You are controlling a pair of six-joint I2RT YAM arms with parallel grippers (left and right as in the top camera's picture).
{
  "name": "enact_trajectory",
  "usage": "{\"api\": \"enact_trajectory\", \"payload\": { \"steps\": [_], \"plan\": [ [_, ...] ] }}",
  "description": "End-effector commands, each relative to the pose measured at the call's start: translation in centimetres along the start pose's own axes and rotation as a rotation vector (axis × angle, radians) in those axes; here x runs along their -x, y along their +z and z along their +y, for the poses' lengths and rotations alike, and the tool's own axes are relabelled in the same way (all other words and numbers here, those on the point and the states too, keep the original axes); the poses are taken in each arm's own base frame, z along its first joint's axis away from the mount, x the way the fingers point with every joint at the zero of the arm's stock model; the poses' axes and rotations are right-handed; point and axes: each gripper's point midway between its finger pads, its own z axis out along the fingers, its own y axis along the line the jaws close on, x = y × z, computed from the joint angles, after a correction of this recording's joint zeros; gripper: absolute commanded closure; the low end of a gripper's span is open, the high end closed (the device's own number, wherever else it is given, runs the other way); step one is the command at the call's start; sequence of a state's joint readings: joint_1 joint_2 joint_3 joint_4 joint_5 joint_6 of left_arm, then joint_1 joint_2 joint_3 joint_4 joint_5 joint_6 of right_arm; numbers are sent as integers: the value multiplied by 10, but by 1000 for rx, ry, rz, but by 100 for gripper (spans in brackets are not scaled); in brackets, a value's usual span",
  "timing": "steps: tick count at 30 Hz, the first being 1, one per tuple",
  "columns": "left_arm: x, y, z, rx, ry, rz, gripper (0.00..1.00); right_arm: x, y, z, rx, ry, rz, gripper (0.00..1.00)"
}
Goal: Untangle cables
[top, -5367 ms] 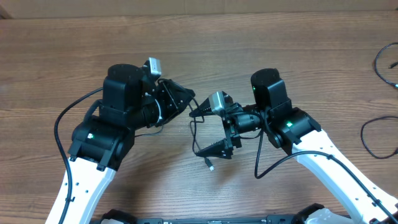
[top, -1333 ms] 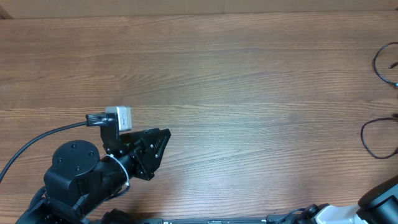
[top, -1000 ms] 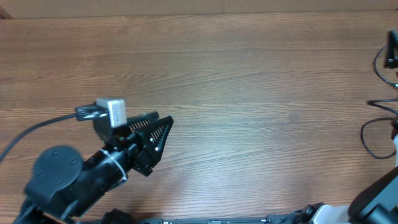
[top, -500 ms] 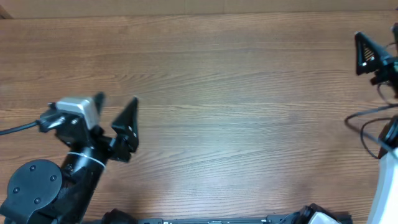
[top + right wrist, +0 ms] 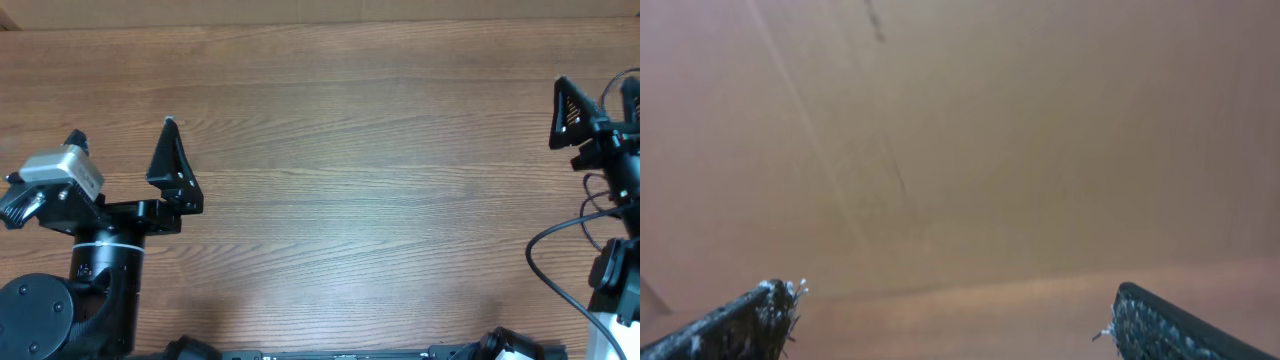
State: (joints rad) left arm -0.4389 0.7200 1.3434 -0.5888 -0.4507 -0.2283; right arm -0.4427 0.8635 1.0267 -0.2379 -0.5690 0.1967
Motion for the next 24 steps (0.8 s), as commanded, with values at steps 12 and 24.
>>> {"api": "enact_trajectory", "payload": {
  "steps": [12, 24],
  "plan": [
    [-17, -4, -4, -36, 82, 78, 0, -18, -20, 75, 414, -54, 104, 0],
    [-33, -5, -16, -121, 222, 138, 4, 28, 2, 87, 443, -226, -119, 0]
  ]
}}
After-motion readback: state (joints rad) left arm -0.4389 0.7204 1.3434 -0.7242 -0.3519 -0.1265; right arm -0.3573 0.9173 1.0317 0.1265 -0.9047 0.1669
